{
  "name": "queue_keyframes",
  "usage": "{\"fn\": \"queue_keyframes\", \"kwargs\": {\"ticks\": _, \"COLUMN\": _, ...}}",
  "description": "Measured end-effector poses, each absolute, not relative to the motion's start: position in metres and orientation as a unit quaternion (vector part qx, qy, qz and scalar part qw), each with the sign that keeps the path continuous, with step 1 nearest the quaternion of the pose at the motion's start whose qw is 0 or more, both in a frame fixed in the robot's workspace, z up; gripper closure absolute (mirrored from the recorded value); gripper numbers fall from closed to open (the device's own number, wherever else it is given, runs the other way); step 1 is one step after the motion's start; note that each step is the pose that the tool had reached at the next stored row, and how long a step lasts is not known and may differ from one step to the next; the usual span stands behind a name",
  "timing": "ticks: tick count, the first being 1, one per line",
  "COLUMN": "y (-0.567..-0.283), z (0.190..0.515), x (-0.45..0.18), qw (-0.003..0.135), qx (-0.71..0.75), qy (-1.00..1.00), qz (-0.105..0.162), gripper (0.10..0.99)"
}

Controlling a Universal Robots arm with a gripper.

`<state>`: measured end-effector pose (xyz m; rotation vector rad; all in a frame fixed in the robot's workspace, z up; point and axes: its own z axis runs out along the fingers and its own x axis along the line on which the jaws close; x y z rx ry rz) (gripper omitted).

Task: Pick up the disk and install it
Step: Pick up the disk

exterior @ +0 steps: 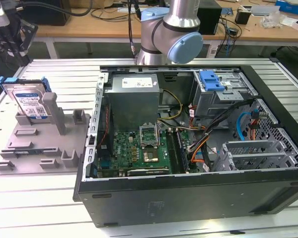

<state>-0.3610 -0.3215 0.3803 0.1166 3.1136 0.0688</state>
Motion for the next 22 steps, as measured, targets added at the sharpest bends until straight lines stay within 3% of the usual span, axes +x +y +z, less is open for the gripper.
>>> {"fn": "queue_keyframes", "kwargs": {"ticks": 22, "y": -0.3181, "z": 0.3802, "x": -0.3629, "qw": 0.012, "qx": 0.036, "qy": 0.999, "qz": 0.022, "gripper": 0.98}}
